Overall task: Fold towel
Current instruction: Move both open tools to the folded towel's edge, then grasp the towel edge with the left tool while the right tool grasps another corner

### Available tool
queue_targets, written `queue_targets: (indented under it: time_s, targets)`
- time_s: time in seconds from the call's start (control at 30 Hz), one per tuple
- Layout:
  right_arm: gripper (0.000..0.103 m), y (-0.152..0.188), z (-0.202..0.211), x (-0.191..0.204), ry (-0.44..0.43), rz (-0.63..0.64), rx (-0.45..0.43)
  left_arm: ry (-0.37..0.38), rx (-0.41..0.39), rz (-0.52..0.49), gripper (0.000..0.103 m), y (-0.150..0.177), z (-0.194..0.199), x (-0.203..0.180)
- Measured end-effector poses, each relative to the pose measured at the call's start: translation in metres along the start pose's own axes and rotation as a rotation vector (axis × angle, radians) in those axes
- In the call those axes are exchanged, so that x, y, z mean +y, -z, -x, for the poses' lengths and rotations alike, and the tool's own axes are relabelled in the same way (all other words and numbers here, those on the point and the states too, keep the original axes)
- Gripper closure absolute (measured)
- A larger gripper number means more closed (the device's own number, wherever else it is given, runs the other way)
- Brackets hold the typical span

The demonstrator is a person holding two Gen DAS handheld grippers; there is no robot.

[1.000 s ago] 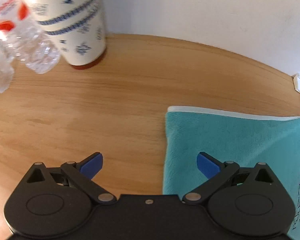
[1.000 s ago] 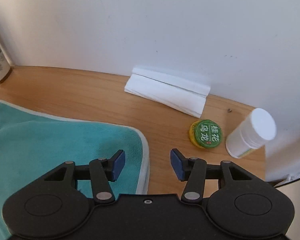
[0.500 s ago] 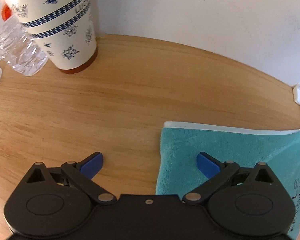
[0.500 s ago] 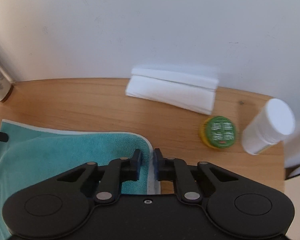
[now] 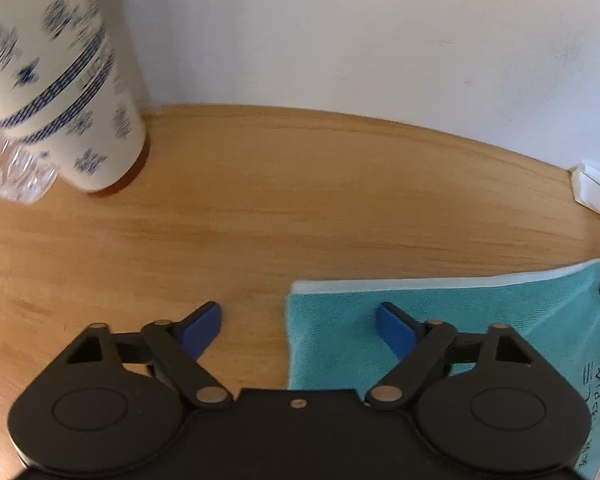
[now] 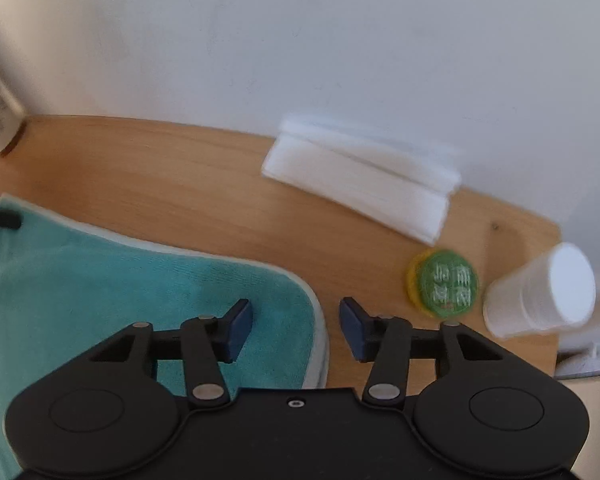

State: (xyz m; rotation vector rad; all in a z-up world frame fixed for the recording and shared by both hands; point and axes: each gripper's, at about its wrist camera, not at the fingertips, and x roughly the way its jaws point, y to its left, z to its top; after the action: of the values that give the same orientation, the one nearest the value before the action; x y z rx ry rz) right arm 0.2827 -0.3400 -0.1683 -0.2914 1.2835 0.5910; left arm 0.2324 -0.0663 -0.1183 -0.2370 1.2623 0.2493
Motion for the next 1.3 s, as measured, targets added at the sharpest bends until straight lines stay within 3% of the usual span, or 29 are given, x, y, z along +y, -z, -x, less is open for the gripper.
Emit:
queue_targets:
  time_s: [0.07, 0.1, 0.13, 0.17, 0.23, 0.43, 0.7, 0.93, 1.13, 1.3]
  targets:
    - [0.063, -0.004, -0.003, -0.002, -0.016, 0.005, 0.019, 0.020, 0.009, -0.015, 0.038, 0.000, 0.002, -0.005]
    - [0.068, -0.005, -0.004, -0.003, -0.029, 0.000, 0.025, 0.018, 0.011, -0.027, 0.048, 0.000, 0.002, -0.008]
    - [0.086, -0.006, -0.006, -0.005, -0.063, -0.014, 0.039, 0.018, 0.016, -0.032, 0.055, 0.001, 0.003, -0.010]
    - [0.093, -0.007, -0.007, -0.006, -0.086, -0.021, 0.048, 0.018, 0.027, -0.030, 0.060, 0.002, 0.003, -0.011]
    - [0.093, -0.005, -0.007, -0.003, -0.081, 0.000, 0.041, 0.028, 0.044, -0.015, 0.074, 0.003, 0.004, -0.009]
    - [0.095, -0.012, 0.003, -0.003, -0.090, -0.052, -0.059, 0.040, 0.020, 0.019, 0.091, 0.003, 0.006, -0.001]
    - [0.095, -0.021, 0.031, 0.011, -0.039, -0.063, -0.184, 0.098, -0.087, 0.039, 0.096, -0.015, 0.012, 0.011]
    - [0.095, 0.005, 0.062, 0.008, -0.003, -0.070, -0.277, 0.108, -0.197, 0.016, 0.097, -0.028, 0.041, 0.016]
    - [0.095, 0.035, 0.099, 0.009, 0.019, -0.044, -0.336, 0.093, -0.281, -0.103, 0.097, -0.010, 0.066, 0.003]
    - [0.095, 0.058, 0.123, 0.012, 0.025, -0.005, -0.387, 0.121, -0.418, -0.130, 0.097, 0.027, 0.107, 0.007]
